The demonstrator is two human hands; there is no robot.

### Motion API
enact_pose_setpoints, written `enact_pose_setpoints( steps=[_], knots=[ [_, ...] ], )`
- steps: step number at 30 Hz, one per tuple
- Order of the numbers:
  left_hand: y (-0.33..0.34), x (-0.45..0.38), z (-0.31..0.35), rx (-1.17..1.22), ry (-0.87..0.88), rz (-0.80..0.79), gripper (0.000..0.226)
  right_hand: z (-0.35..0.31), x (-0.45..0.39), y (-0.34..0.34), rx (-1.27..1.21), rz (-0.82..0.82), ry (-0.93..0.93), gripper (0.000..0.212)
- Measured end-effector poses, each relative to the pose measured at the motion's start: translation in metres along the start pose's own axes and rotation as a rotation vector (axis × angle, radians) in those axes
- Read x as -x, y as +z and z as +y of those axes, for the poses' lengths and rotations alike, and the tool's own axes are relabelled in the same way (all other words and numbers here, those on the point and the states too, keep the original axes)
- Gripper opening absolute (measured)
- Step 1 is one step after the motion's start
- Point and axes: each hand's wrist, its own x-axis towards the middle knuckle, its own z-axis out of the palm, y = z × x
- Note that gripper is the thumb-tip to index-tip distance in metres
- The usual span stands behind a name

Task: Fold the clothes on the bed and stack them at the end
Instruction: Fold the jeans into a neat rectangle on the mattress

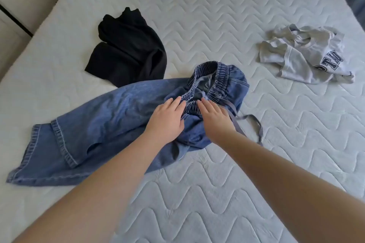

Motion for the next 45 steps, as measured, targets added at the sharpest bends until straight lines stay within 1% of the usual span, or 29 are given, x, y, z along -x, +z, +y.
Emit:
enact_pose_setpoints(
  steps=[3, 6, 7, 9, 11, 13, 16, 19, 21, 24, 29, 33, 34, 36, 37, 39, 40, 41, 43, 44, 45],
  knots=[
    [0.017, -0.020, -0.001, 0.007, -0.042, -0.069, 0.067, 0.009, -0.019, 0.004, 0.056, -0.030, 0.013, 0.079],
    [0.029, -0.035, 0.002, 0.025, -0.079, -0.155, 0.068, 0.004, -0.031, 0.010, 0.014, -0.090, -0.001, 0.083],
    [0.032, -0.038, 0.004, 0.031, -0.093, -0.158, 0.063, 0.001, -0.032, 0.013, 0.018, -0.091, 0.007, 0.082],
    [0.033, -0.041, 0.008, 0.064, -0.125, -0.134, 0.045, -0.004, -0.031, 0.017, 0.063, -0.054, 0.053, 0.080],
    [0.035, -0.040, 0.014, 0.118, -0.176, -0.118, 0.029, -0.004, -0.026, 0.017, 0.117, -0.043, 0.095, 0.065],
    [0.036, -0.034, 0.019, 0.128, -0.196, -0.100, 0.025, -0.002, -0.018, 0.018, 0.150, -0.060, 0.099, 0.045],
    [0.035, -0.019, 0.029, 0.059, -0.145, -0.024, 0.023, 0.002, -0.004, 0.018, 0.157, 0.004, 0.102, 0.032],
    [0.028, 0.009, 0.040, 0.116, -0.111, -0.003, 0.016, 0.009, 0.018, 0.013, 0.165, 0.054, 0.025, 0.031],
    [0.018, 0.032, 0.049, 0.249, -0.129, 0.008, 0.013, 0.016, 0.039, 0.007, 0.163, 0.042, -0.047, 0.033],
    [-0.004, 0.070, 0.064, 0.371, -0.094, 0.040, 0.010, 0.026, 0.078, -0.005, 0.167, 0.022, -0.121, 0.040],
    [-0.052, 0.133, 0.080, 0.449, -0.041, 0.057, 0.004, 0.023, 0.145, -0.039, 0.253, 0.041, -0.194, 0.049],
    [-0.096, 0.187, 0.091, 0.426, 0.048, 0.032, 0.005, 0.004, 0.197, -0.063, 0.281, 0.056, -0.230, 0.053],
    [-0.108, 0.200, 0.094, 0.408, 0.071, 0.030, 0.007, -0.003, 0.212, -0.067, 0.298, 0.070, -0.260, 0.049],
    [-0.130, 0.227, 0.101, 0.377, 0.112, 0.018, 0.012, -0.015, 0.240, -0.075, 0.369, 0.112, -0.311, 0.029],
    [-0.140, 0.241, 0.105, 0.362, 0.124, 0.006, 0.013, -0.018, 0.253, -0.077, 0.385, 0.133, -0.323, 0.022],
    [-0.155, 0.270, 0.109, 0.338, 0.129, -0.005, 0.015, -0.022, 0.277, -0.082, 0.413, 0.127, -0.328, 0.018],
    [-0.162, 0.283, 0.110, 0.341, 0.119, -0.006, 0.015, -0.022, 0.288, -0.085, 0.428, 0.111, -0.319, 0.013],
    [-0.168, 0.297, 0.111, 0.361, 0.104, -0.001, 0.013, -0.022, 0.300, -0.085, 0.428, 0.049, -0.312, 0.015],
    [-0.179, 0.320, 0.116, 0.406, 0.080, 0.003, 0.012, -0.020, 0.321, -0.076, 0.397, -0.182, -0.313, 0.037],
    [-0.185, 0.330, 0.120, 0.417, 0.080, 0.000, 0.016, -0.021, 0.335, -0.072, 0.391, -0.275, -0.314, 0.047],
    [-0.190, 0.338, 0.125, 0.424, 0.081, 0.000, 0.021, -0.023, 0.347, -0.068, 0.379, -0.317, -0.315, 0.057]
  ],
)
